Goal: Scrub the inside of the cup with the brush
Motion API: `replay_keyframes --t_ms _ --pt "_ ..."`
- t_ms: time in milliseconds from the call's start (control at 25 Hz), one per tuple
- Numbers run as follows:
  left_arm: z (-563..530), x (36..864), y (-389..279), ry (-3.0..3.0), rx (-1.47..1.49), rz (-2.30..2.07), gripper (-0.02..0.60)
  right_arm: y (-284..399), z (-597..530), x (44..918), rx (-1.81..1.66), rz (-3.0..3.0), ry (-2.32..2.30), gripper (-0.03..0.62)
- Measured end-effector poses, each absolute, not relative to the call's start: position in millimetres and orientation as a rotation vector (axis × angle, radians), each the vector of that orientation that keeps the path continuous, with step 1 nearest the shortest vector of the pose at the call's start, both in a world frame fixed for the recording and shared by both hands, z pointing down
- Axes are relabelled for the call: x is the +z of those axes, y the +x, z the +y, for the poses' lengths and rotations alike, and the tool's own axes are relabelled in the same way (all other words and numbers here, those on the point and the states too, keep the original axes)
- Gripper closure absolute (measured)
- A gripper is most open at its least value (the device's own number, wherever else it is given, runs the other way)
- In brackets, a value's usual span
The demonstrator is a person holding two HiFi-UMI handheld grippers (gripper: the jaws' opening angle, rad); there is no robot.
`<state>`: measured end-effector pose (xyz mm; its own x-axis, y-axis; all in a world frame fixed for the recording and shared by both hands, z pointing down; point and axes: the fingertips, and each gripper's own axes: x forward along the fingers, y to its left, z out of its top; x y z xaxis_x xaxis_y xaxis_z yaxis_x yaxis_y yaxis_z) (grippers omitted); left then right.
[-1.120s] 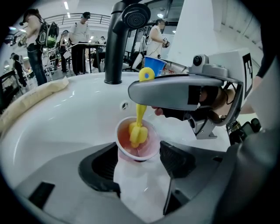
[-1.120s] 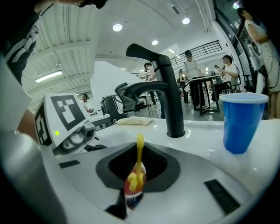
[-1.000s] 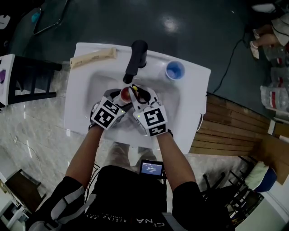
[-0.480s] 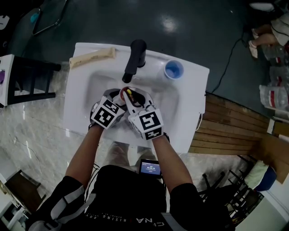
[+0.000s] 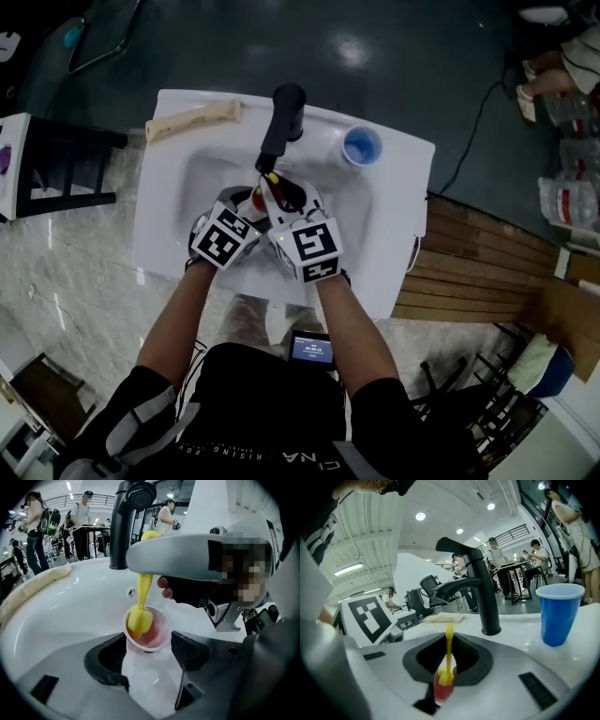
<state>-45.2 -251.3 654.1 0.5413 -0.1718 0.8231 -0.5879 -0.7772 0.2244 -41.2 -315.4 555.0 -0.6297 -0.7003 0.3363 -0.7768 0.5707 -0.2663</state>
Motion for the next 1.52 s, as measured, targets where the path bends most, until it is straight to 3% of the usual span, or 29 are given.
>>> replay_keyframes --t_ms 1520 --pt "-250.6 660.4 -44.4 2.29 1.15 -0.566 0.279 -48.5 -312.8 576.5 0.586 -2.543 1.245 0.555"
